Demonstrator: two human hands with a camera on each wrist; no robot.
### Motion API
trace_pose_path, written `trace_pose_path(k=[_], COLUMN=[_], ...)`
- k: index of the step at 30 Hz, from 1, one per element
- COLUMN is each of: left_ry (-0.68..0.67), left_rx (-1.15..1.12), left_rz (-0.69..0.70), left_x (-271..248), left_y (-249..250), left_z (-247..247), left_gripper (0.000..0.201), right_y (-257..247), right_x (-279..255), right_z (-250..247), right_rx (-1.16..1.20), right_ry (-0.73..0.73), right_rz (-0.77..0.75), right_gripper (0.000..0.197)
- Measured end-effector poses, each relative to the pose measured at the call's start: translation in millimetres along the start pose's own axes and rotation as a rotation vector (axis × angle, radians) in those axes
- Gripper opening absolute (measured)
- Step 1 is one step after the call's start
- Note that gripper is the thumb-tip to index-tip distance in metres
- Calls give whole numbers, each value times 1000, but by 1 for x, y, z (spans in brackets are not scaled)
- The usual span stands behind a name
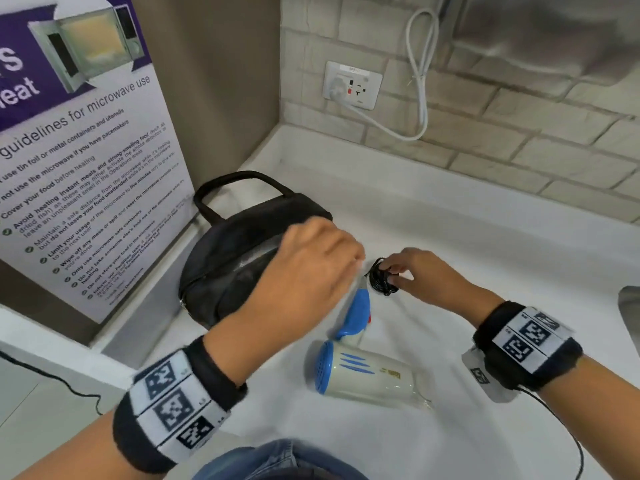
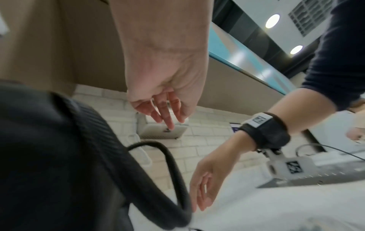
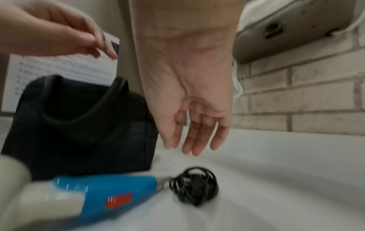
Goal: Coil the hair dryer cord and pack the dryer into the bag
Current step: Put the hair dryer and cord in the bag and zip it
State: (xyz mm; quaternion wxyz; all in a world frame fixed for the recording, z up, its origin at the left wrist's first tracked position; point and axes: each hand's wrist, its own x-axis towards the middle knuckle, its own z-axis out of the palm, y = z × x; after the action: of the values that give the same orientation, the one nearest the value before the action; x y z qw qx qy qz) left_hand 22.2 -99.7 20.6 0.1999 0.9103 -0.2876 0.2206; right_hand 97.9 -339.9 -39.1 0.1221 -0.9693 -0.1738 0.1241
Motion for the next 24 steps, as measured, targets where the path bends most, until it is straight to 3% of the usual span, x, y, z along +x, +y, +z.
trace_pose_path(k=[5, 9, 11, 15, 18, 24], left_ry=[-280, -734, -881, -917, -895, -855], left_rx=[17, 23, 4, 29, 71, -231], left_rz=[212, 144, 94, 116, 143, -62], left_x=[-12, -28, -37, -50, -53, -41], left_y=[28, 41, 43, 45, 46, 34], left_z=[55, 87, 95, 107, 108, 86], left_gripper=[9, 43, 60, 84, 84, 79], right_y=[17, 20, 19, 20, 21, 29], right_x=[2, 6, 8, 10, 10, 10], right_z=[36, 48, 51, 54, 54, 51], right_rx=[-123, -233, -294, -310, -240, -170], right_ry=[-137, -118, -107, -30, -11, -7], right_rz=[-28, -24, -19, -50, -71, -116], right_gripper=[39, 52, 54, 51, 53, 53])
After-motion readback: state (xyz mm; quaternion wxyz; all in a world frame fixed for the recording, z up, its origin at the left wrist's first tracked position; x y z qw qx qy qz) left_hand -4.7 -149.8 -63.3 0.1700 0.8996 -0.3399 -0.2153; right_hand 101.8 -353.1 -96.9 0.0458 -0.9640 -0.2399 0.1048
